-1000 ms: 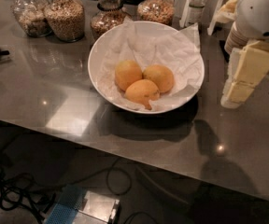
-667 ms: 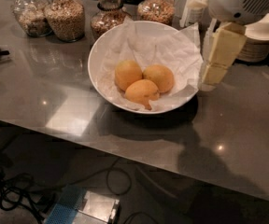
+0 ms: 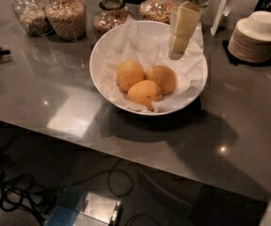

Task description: Pick orange from white bowl

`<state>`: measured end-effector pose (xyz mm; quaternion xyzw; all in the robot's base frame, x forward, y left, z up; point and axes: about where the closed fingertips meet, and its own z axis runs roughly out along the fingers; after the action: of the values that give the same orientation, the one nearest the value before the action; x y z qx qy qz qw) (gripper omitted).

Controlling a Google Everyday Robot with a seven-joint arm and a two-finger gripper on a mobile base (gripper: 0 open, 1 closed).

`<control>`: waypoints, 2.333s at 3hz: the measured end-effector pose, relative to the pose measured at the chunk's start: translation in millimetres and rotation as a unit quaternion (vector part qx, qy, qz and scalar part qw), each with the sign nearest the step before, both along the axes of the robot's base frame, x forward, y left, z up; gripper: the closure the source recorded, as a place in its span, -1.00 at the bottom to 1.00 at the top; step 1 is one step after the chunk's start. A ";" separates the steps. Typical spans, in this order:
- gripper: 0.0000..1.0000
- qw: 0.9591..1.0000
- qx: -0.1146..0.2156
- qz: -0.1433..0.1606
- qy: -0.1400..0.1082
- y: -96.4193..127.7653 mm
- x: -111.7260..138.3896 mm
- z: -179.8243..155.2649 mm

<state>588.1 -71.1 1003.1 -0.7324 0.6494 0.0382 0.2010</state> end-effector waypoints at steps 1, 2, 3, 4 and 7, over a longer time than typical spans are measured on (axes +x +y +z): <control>-1.00 1.000 0.008 -0.018 0.016 -2.3 62.4 -30.5; -1.00 0.999 0.017 -0.048 0.006 -19.2 105.1 -54.1; -1.00 0.999 0.022 -0.050 -0.004 -14.9 112.9 -55.2; -1.00 0.998 0.017 -0.050 -0.021 -9.6 112.1 -44.7; -1.00 0.998 -0.011 -0.064 -0.018 -8.8 57.3 -16.5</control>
Offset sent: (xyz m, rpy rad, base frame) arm 0.0858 -0.0908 -0.0761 -0.0978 0.2750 -0.1052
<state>645.5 -79.9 986.6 -0.6923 0.6915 0.0048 0.2063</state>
